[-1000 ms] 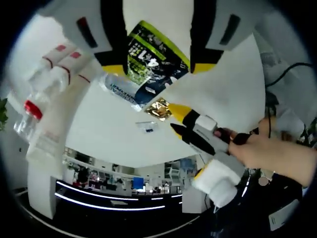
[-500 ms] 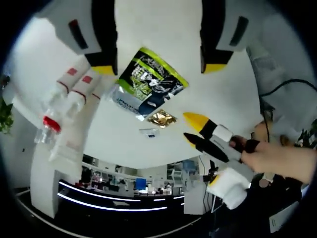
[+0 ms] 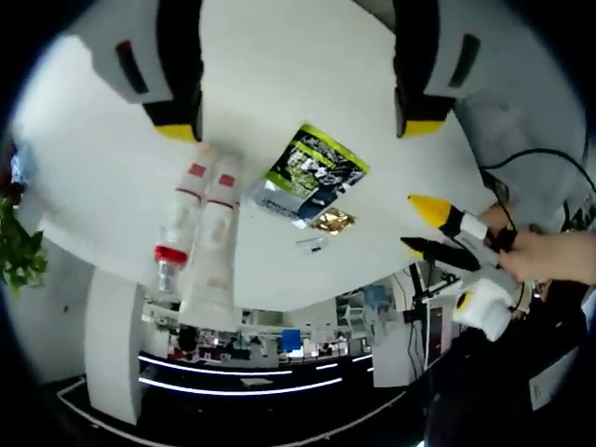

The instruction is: Arrange the skincare products in the storage area until every visible bottle or jar stands upright without overlapping.

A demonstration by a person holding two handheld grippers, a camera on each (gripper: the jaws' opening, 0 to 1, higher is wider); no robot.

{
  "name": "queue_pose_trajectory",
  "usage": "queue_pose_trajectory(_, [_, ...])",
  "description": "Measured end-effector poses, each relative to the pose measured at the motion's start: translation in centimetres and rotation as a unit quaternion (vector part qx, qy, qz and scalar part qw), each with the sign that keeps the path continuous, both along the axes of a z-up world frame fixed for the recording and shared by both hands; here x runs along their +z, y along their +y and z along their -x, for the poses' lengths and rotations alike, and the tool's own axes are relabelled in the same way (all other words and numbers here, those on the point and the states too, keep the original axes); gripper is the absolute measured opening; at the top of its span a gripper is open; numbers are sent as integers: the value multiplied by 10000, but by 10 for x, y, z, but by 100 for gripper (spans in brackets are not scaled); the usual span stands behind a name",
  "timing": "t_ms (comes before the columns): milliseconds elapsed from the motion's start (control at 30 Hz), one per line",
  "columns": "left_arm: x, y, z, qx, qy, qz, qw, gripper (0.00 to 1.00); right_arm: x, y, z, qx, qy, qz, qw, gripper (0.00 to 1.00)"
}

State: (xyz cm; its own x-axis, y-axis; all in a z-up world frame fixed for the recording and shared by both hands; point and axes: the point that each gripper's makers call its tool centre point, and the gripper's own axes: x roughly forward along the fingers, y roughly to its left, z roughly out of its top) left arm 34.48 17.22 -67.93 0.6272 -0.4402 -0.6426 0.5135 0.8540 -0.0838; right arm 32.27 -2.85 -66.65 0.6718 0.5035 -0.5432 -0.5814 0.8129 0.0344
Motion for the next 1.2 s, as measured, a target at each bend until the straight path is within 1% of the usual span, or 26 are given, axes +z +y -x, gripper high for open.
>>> queue_pose_trajectory(100, [5, -1, 11, 106, 15, 53, 9999, 72, 4, -6, 6, -8, 93, -137, 9999, 92])
queue_pose_trajectory(167, [9, -2, 19, 196, 41, 109, 9997, 75, 5, -9, 11, -3, 234, -284, 9993, 95])
queue_pose_trajectory(300, [18, -3, 33, 442, 15, 216, 9988, 80, 10, -18, 18, 9, 242, -367, 9990, 100])
queue_pose_trajectory(367, [21, -2, 39, 529, -2, 237, 9983, 82, 12, -22, 22, 34, 236, -419, 9988, 100])
queue_pose_trajectory(500, [23, 4, 49, 852, -26, 336, 9958, 85, 14, -28, 29, 47, 228, -493, 9985, 100])
queue_pose_trajectory(633, [21, 8, 59, 983, 10, 359, 9945, 89, 13, -31, 35, -14, 240, -492, 9985, 100])
queue_pose_trajectory(733, [20, 10, 64, 982, 51, 401, 9943, 95, 16, -31, 38, -203, 249, -579, 9978, 100])
queue_pose_trajectory(767, [20, 11, 65, 954, 71, 418, 9945, 97, 17, -31, 38, -217, 240, -547, 9980, 100])
queue_pose_trajectory(800, [21, 12, 67, 922, 98, 428, 9948, 97, 19, -35, 35, -307, 111, -379, 9987, 100])
queue_pose_trajectory(833, [21, 14, 68, 898, 125, 414, 9950, 97, 21, -37, 33, -400, 79, -386, 9984, 100])
queue_pose_trajectory(867, [21, 15, 69, 892, 134, 409, 9951, 97, 25, -39, 31, -636, 150, -547, 9964, 100])
queue_pose_trajectory(933, [23, 17, 71, 854, 151, 423, 9953, 97, 32, -40, 28, -828, 118, -736, 9938, 100])
queue_pose_trajectory(1067, [26, 22, 72, 772, 99, 421, 9961, 97, 34, -37, 29, -932, 4, -579, 9940, 100])
queue_pose_trajectory(1100, [26, 23, 72, 742, 82, 407, 9964, 97, 32, -37, 30, -922, 17, -443, 9948, 100])
queue_pose_trajectory(1133, [26, 25, 72, 701, 53, 382, 9968, 97, 32, -38, 29, -919, -38, -343, 9952, 100])
queue_pose_trajectory(1167, [26, 27, 71, 677, 45, 379, 9970, 97, 33, -40, 27, -972, -145, -339, 9946, 100])
queue_pose_trajectory(1200, [25, 30, 70, 638, 42, 376, 9972, 97, 34, -40, 27, -992, -170, -353, 9943, 100])
